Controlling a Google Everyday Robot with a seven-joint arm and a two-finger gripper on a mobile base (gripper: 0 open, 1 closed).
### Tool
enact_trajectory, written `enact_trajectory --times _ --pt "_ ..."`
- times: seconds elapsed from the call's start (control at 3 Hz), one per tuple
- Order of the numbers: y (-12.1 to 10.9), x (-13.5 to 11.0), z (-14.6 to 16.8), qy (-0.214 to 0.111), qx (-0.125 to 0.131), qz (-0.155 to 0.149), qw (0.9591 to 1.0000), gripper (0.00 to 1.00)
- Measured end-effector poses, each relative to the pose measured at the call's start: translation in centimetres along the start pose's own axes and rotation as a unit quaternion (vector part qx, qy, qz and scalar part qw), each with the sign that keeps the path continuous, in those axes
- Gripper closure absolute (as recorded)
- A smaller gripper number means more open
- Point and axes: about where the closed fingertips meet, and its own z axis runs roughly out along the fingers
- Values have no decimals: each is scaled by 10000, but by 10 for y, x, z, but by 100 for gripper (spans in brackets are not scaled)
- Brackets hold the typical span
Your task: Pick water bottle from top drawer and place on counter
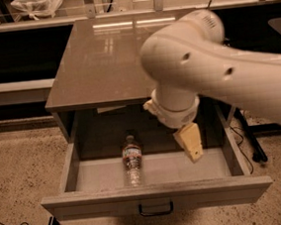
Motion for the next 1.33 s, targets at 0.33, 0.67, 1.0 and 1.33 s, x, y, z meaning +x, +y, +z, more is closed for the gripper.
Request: enact_trajectory --times 0.33,0.67,1.0,1.33 --pt "-17 -21 63 100 -363 -908 9952 0" --pt "-29 -42 110 161 -556 -1786 9822 0" --pt "-39 -61 138 -12 -461 -2380 9702 0" --pt "-44 -77 152 -406 -112 -2776 9598 0"
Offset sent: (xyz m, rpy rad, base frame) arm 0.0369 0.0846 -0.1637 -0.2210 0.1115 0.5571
